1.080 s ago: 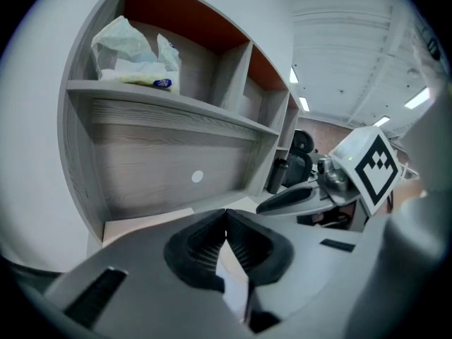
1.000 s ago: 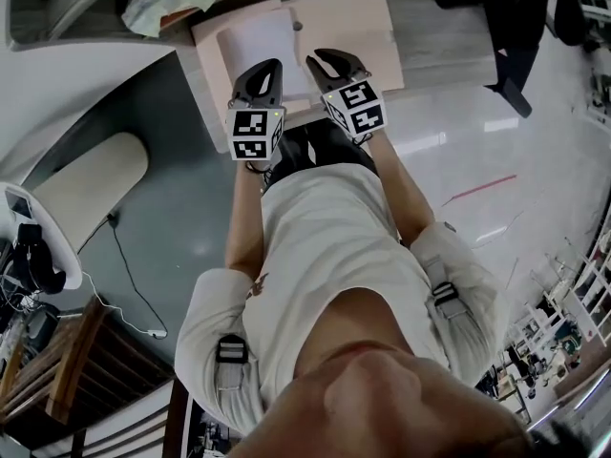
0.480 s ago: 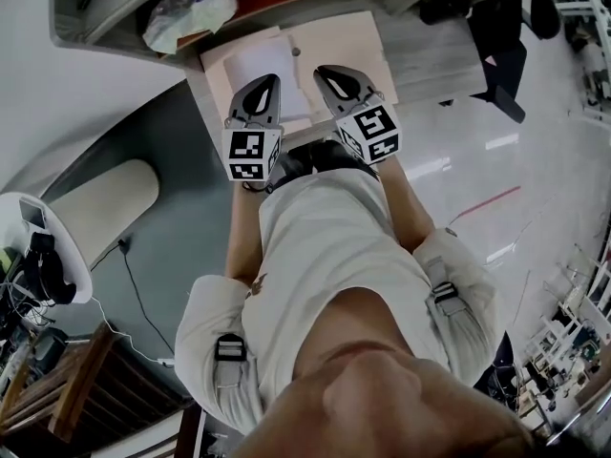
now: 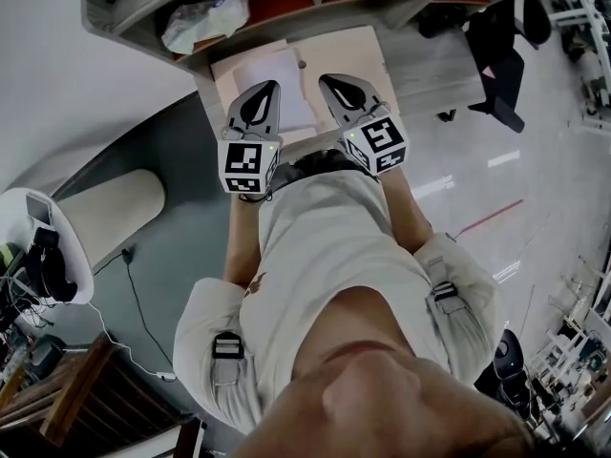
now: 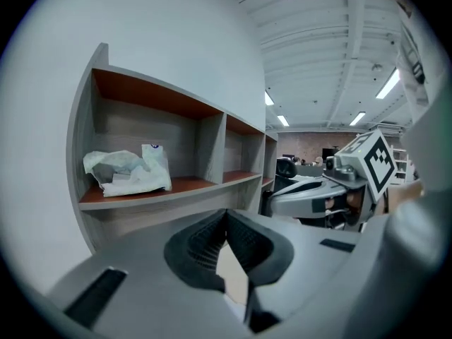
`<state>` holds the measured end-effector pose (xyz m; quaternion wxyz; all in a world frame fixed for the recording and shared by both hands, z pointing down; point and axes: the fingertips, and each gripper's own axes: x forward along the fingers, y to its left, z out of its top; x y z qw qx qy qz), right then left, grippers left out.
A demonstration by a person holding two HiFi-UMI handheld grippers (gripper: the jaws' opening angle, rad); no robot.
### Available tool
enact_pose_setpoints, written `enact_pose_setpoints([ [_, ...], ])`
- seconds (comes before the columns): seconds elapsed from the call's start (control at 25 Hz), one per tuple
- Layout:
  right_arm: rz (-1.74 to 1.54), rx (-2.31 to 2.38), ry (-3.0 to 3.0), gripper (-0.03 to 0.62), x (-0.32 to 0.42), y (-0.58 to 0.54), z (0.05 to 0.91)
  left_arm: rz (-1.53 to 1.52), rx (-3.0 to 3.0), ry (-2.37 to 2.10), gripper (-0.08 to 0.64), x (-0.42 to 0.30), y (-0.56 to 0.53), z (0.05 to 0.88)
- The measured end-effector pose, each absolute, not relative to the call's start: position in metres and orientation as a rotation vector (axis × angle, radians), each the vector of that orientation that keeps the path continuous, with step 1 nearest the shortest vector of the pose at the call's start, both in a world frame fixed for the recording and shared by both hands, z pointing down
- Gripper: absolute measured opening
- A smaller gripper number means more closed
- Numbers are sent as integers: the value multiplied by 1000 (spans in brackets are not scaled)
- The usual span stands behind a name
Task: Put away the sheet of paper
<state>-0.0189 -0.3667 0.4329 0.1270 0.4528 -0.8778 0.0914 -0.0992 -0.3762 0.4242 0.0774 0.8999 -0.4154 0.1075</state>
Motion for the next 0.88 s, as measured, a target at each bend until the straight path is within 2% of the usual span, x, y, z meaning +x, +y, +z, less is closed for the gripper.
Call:
enact_pose_setpoints([
  [0.88,287,1344,-2540,21,-25,-362,440,331,2664,-1283,21,-117,-373,435],
])
